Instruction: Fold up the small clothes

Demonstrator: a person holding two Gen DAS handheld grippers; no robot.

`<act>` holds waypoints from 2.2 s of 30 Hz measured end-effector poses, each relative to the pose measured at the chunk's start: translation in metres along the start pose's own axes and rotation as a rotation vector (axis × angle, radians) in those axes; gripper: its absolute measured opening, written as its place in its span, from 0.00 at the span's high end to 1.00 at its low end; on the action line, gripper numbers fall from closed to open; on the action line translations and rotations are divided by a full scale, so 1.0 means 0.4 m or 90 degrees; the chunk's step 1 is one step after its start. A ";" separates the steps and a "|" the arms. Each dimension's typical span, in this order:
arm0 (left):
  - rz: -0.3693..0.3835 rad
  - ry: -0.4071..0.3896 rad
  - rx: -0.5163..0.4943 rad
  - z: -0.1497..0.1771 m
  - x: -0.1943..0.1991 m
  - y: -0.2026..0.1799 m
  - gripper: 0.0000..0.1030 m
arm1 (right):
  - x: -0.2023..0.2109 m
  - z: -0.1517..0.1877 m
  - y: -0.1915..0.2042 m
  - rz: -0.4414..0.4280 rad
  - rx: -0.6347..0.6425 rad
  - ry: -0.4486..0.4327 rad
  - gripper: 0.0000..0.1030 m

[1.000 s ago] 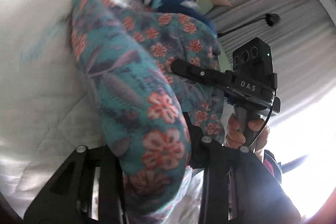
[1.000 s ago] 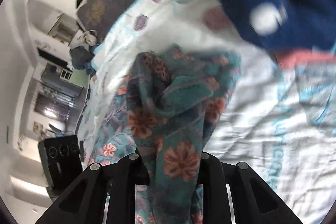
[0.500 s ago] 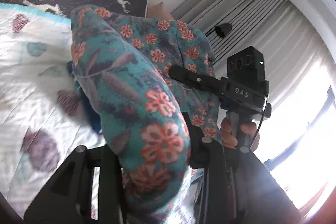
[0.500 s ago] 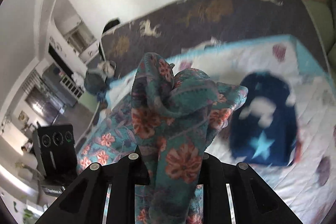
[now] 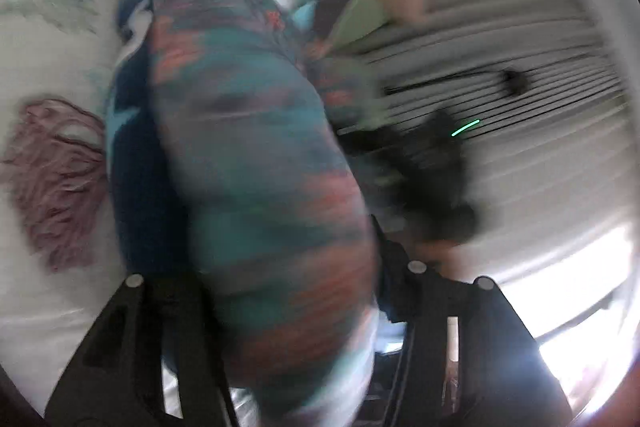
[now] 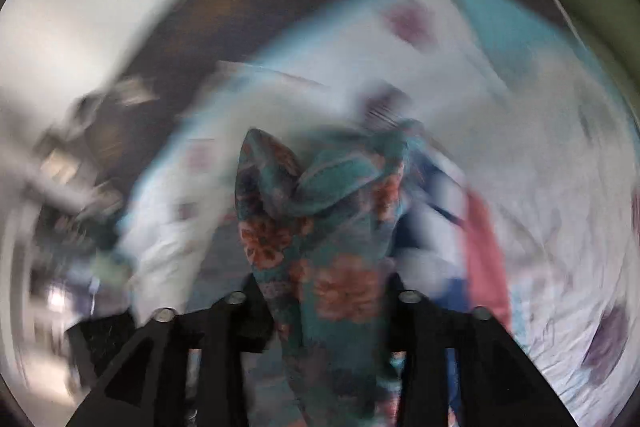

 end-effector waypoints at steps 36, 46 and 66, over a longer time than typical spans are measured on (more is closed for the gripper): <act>-0.274 -0.026 -0.156 0.055 0.105 0.017 0.15 | 0.135 0.013 0.104 0.097 0.078 -0.111 0.17; -0.106 -0.007 -0.059 0.029 0.113 -0.035 0.19 | 0.280 0.006 0.077 0.093 0.081 -0.183 0.15; -0.097 -0.023 -0.126 0.016 0.065 -0.138 0.74 | 0.250 0.088 0.013 0.014 0.029 -0.117 0.79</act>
Point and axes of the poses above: each gripper's, at about its wrist camera, not at the fingertips, and x roughly against the way its jaws point, y to its left, z to its underside, the point moved 9 cm from there along -x, roughly the way its jaws point, and after that the axes turned 7 degrees about x, right-handed, at the moved point
